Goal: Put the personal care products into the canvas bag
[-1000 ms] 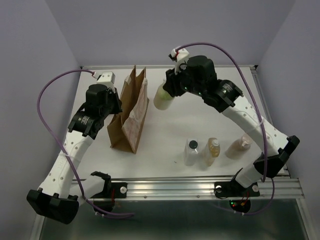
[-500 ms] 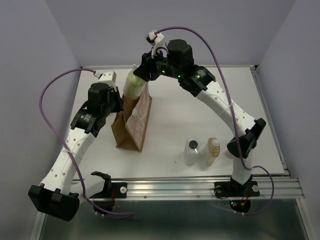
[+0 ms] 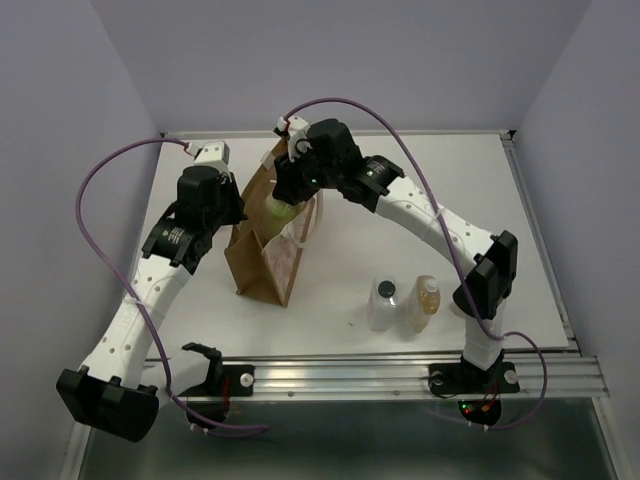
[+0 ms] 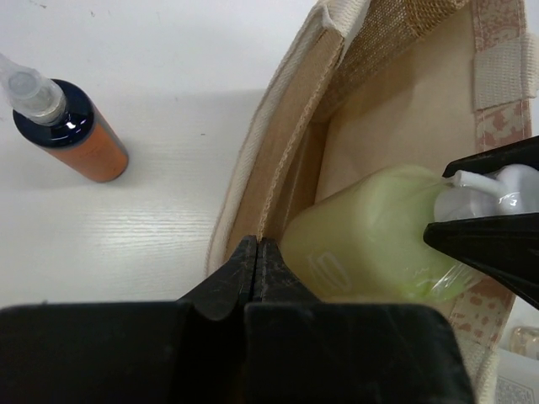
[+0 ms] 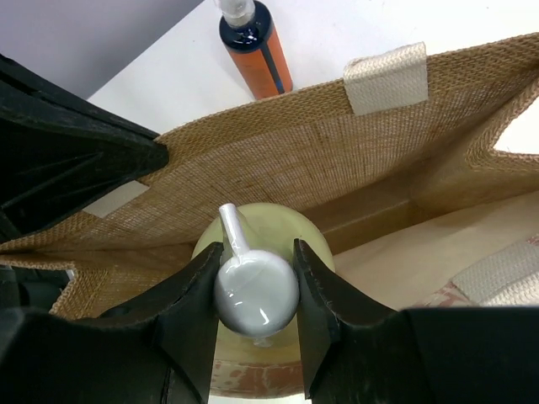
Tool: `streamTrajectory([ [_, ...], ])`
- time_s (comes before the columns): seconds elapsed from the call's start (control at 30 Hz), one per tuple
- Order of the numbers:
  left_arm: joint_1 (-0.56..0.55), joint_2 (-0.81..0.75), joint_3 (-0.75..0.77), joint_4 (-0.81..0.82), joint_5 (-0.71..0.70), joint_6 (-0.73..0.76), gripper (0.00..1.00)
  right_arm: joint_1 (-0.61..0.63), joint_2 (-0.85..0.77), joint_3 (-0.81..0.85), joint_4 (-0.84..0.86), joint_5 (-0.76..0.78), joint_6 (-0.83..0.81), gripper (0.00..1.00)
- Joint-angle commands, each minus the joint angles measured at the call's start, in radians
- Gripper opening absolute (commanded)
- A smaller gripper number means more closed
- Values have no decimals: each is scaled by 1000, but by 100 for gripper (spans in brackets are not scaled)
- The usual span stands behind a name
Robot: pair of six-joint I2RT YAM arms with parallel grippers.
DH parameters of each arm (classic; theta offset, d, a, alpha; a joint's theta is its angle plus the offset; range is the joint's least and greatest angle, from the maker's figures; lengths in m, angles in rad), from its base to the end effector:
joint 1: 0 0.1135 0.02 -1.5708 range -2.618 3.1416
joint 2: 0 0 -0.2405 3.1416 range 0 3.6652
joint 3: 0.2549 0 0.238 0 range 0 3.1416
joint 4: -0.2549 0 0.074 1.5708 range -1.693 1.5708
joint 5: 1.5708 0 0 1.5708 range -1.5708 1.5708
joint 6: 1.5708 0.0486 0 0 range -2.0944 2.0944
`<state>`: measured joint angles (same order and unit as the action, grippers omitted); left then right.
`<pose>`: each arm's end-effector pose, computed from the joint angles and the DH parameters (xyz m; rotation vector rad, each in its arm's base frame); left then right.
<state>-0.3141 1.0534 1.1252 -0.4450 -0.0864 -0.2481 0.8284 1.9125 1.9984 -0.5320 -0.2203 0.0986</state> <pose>0.2300 -0.0703 0.3543 0.0069 1.9535 -0.2885 0.2859 0.3273 0.3673 -0.8843 1.9056 0.7978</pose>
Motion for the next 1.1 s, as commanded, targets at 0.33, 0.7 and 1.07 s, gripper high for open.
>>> streamTrajectory([
  [0.33, -3, 7, -18, 72, 51, -19, 0, 86, 88, 96, 78, -108, -39, 1],
  [0.7, 7, 0, -24, 78, 20, -62, 0, 136, 121, -41, 30, -162, -20, 1],
  [1.07, 40, -39, -36, 78, -41, -100, 0, 149, 74, -124, -49, 93, -83, 1],
])
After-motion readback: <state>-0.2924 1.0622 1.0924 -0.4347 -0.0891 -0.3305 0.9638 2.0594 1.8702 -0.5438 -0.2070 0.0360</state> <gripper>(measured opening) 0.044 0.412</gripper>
